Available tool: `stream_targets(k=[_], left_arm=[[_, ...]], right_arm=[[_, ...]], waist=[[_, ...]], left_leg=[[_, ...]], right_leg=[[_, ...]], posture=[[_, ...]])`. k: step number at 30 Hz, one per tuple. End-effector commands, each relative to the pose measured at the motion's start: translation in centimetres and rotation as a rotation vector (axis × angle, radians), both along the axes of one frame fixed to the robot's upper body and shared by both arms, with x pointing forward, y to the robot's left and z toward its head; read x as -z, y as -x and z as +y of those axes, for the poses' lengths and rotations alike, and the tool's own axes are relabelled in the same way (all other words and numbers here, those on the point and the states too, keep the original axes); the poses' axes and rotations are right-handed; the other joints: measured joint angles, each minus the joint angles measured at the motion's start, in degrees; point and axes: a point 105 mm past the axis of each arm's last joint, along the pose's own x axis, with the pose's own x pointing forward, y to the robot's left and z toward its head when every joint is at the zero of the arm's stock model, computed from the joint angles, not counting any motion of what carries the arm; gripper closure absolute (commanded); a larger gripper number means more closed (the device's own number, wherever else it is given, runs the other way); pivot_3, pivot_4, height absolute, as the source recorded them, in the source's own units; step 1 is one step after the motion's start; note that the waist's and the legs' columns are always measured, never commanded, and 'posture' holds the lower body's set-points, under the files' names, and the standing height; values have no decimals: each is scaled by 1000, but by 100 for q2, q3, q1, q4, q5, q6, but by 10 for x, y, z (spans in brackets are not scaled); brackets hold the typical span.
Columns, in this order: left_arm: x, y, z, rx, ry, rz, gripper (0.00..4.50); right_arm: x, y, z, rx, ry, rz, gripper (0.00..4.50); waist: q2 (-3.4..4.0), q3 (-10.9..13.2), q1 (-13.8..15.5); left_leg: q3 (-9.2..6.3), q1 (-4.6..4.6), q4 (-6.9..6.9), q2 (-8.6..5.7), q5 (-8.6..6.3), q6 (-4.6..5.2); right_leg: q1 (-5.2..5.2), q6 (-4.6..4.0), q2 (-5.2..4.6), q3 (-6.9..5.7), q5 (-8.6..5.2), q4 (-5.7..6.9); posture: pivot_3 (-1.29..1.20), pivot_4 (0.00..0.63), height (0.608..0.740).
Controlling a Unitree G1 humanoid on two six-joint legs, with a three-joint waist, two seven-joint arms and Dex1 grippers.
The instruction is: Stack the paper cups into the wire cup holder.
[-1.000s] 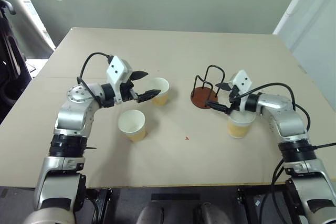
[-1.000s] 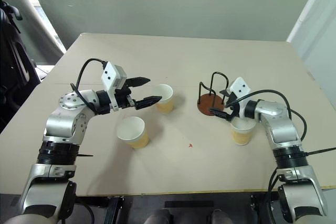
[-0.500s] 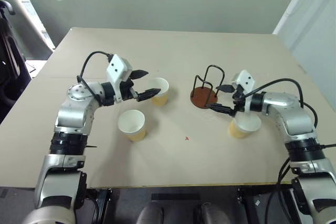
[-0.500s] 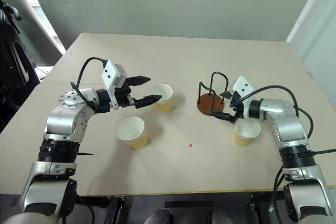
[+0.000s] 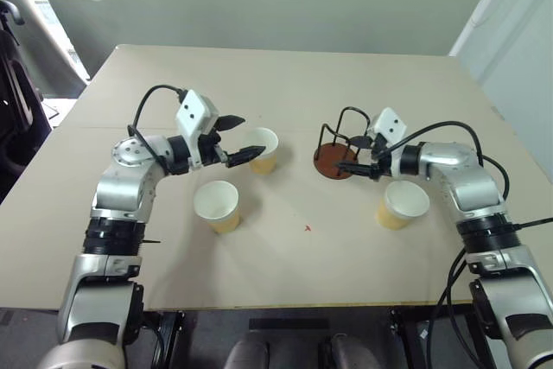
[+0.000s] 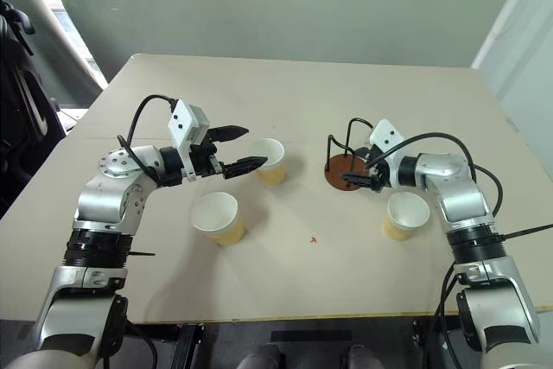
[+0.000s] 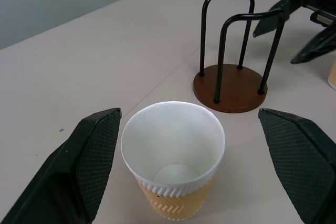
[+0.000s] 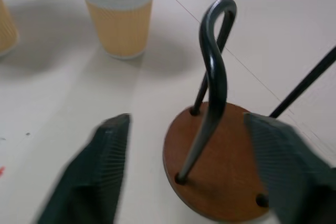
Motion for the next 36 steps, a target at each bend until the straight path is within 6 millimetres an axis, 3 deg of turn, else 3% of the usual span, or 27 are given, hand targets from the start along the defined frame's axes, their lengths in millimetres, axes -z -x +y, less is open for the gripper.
stream_targets(k=[1,4,6,17,30,36], left_arm=[[-17,11,0,73,-16,-33,0],[-18,18,2,124,-54,-12,0],[-20,22,6,149,-81,3,0],[-30,40,12,275,-113,91,0],[-25,54,9,388,-168,164,0],[-26,57,9,433,-219,185,0]], right_arm=[[-13,-4,1,10,4,-54,2833],[-13,-4,1,13,6,-54,3998],[-13,-5,1,15,6,-53,4411],[-14,1,3,-37,9,-30,4411],[-36,55,23,-289,42,37,4411],[-27,87,32,-412,80,99,4411]], waist=[[0,0,0],[0,0,-1],[0,0,-2],[0,0,-4],[1,0,-11],[0,0,-9]], left_leg=[[0,0,0,0,0,0],[0,0,-3,0,0,0],[-1,-2,-3,0,0,0],[-10,-7,-1,0,0,0],[-14,-16,-2,2,0,0],[-20,-16,0,1,0,0]], right_leg=[[0,0,0,0,0,0],[-2,0,0,0,0,0],[-2,0,1,0,0,0],[-2,0,0,-5,0,-1],[-3,0,0,-13,0,-8],[0,0,0,-17,-1,-16]], posture=[[0,150,740],[0,150,740],[0,150,740],[0,150,740],[0,150,740],[0,150,740]])
